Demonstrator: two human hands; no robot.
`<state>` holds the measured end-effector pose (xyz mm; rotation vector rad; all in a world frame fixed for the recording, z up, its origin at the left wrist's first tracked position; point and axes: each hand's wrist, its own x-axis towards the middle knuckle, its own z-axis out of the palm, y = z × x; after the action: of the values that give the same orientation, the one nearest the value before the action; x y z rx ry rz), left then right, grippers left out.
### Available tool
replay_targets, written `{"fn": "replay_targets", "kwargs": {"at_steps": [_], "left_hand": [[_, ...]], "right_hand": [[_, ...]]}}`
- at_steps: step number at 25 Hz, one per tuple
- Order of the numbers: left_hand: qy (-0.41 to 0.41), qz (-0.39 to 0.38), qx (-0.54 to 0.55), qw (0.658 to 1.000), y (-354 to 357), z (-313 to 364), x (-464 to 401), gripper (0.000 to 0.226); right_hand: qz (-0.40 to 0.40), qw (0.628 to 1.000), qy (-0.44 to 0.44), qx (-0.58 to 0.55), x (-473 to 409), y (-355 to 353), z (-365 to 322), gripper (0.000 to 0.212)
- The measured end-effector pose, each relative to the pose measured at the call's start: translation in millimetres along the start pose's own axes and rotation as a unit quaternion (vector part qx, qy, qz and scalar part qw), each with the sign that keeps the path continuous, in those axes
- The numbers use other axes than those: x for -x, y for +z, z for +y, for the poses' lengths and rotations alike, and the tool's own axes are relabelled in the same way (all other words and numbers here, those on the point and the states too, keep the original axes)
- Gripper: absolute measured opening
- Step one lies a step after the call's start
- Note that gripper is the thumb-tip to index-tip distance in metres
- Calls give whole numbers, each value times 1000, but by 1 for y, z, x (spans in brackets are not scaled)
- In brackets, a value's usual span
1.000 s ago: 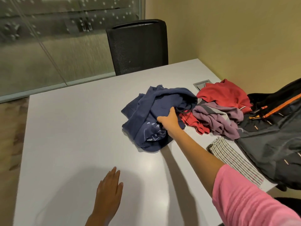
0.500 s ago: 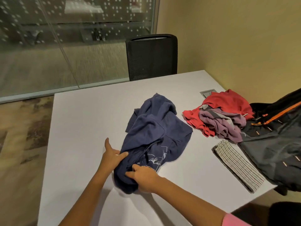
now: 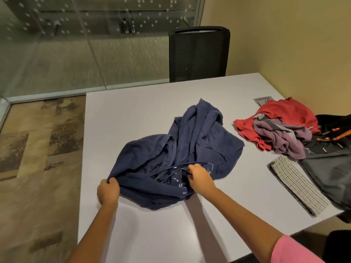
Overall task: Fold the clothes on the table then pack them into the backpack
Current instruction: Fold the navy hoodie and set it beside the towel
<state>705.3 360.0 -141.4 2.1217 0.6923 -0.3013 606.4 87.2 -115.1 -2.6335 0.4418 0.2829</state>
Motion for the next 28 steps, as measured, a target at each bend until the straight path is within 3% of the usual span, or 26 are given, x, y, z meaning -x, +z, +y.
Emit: {"fn": "replay_targets", "kwargs": {"at_steps": [3, 5, 7, 9, 11, 13, 15, 17, 19, 22, 25, 28], "left_hand": [[-60, -4, -48, 997, -6, -8, -2, 34], [-50, 18, -37, 998, -5, 1, 3, 50], [43, 34, -69, 996, 0, 16, 10, 63], [182, 32, -135, 974, 10, 32, 13, 68], [330, -11, -219, 918, 22, 48, 20, 68], [433, -118, -295, 844, 39, 67, 28, 67], [458, -249, -401, 754, 55, 77, 35, 66], [433, -290, -486, 701, 68, 70, 32, 59], [439, -180, -506, 721, 67, 56, 27, 50], [407, -77, -527, 742, 64, 30, 21, 45], [307, -66, -532, 786, 63, 22, 23, 53], [237, -76, -534, 808, 67, 36, 26, 58]], "right_hand": [[20, 999, 26, 31, -13, -3, 0, 26], [49, 997, 28, 45, -22, -7, 1, 26], [80, 995, 25, 53, -33, -14, 4, 30], [83, 994, -15, 75, -46, -21, 6, 34], [71, 985, -95, 123, -59, -27, 4, 41], [51, 963, -185, 190, -72, -30, 1, 54], [-33, 941, -214, 262, -82, -33, -5, 61], [-128, 910, -207, 335, -94, -37, -4, 54], [-156, 890, -184, 387, -105, -45, 0, 48], [-153, 899, -147, 383, -107, -51, 7, 51], [-121, 923, -134, 341, -103, -43, 11, 51], [-75, 937, -152, 306, -104, -35, 5, 28]]}}
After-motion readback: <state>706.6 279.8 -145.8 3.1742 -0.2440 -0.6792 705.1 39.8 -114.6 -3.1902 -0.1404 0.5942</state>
